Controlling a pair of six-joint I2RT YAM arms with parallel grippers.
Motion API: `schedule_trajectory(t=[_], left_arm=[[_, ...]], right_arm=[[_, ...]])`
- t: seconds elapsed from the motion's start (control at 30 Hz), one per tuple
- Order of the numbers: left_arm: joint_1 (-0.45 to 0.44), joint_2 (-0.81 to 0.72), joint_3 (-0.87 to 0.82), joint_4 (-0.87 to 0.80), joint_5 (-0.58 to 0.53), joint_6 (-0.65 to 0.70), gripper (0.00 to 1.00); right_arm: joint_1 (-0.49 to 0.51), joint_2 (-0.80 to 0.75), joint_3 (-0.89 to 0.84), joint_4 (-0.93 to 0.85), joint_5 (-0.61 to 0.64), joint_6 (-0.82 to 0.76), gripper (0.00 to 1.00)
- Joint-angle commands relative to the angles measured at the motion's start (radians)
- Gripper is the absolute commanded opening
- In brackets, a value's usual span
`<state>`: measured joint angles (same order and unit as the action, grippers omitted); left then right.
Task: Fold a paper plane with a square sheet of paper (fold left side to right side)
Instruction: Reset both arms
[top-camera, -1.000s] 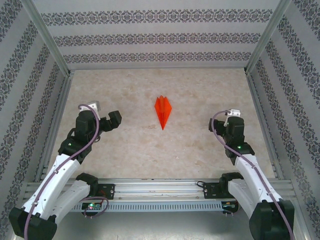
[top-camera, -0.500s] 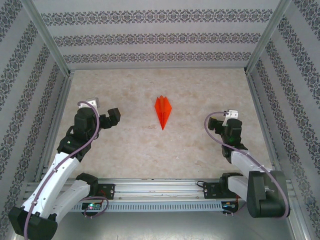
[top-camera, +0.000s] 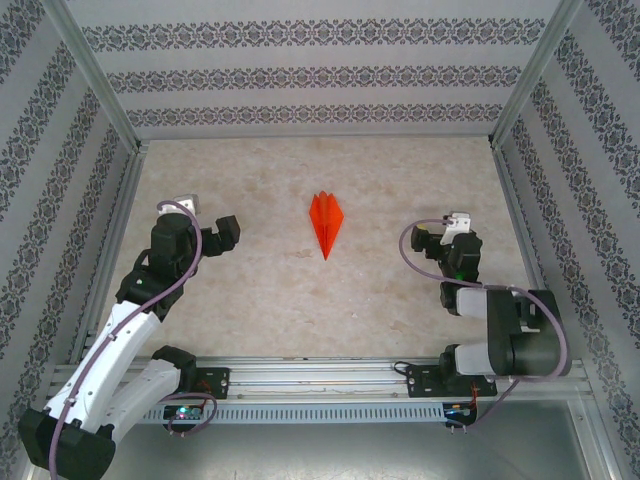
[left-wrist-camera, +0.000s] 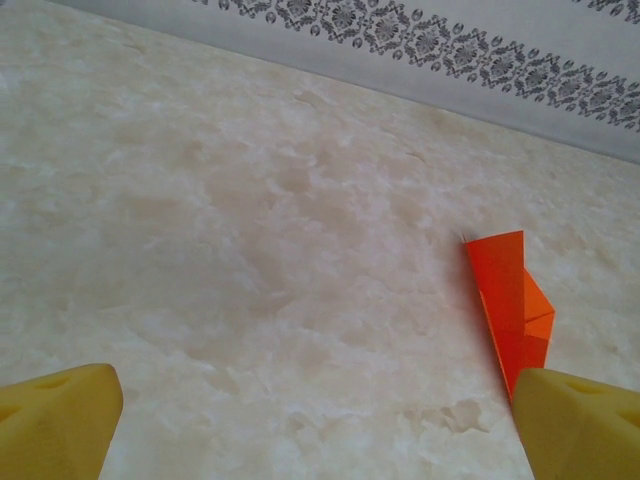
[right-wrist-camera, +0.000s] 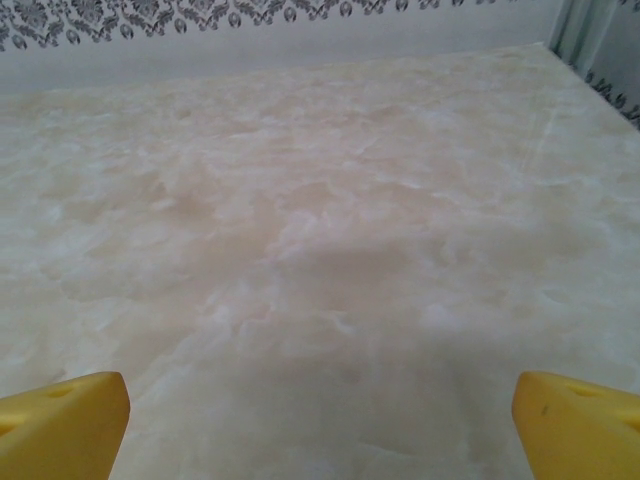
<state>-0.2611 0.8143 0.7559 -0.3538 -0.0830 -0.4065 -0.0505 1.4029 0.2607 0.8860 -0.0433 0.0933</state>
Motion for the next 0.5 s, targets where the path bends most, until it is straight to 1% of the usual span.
schedule_trajectory(t=[0.0, 0.13, 0.23, 0.3, 0.33, 0.4, 0.47], left_arm=[[0.021, 0.002, 0.018, -0.048, -0.052, 0.031, 1.00], [0.028, -0.006, 0.009, -0.077, -0.097, 0.044, 1.00], [0.035, -0.019, -0.018, -0.061, -0.125, 0.061, 1.00], [0.037, -0.028, -0.050, -0.021, -0.149, 0.085, 1.00], [0.041, -0.030, -0.073, 0.009, -0.168, 0.099, 1.00], [0.046, -0.030, -0.124, 0.089, -0.210, 0.133, 1.00], [0.053, -0.022, -0.197, 0.203, -0.259, 0.177, 1.00]], right_arm=[[-0.008, 0.051, 0.029, 0.123, -0.059, -0.012, 0.98], [-0.009, 0.129, 0.063, 0.145, -0.083, -0.011, 0.98], [-0.006, 0.117, 0.077, 0.095, -0.082, -0.022, 0.98], [0.003, 0.122, 0.077, 0.081, -0.053, -0.024, 0.98], [0.016, 0.125, 0.106, 0.073, -0.023, -0.029, 0.98], [0.032, 0.123, 0.115, 0.054, 0.008, -0.039, 0.98], [0.035, 0.124, 0.115, 0.054, 0.011, -0.040, 0.98]])
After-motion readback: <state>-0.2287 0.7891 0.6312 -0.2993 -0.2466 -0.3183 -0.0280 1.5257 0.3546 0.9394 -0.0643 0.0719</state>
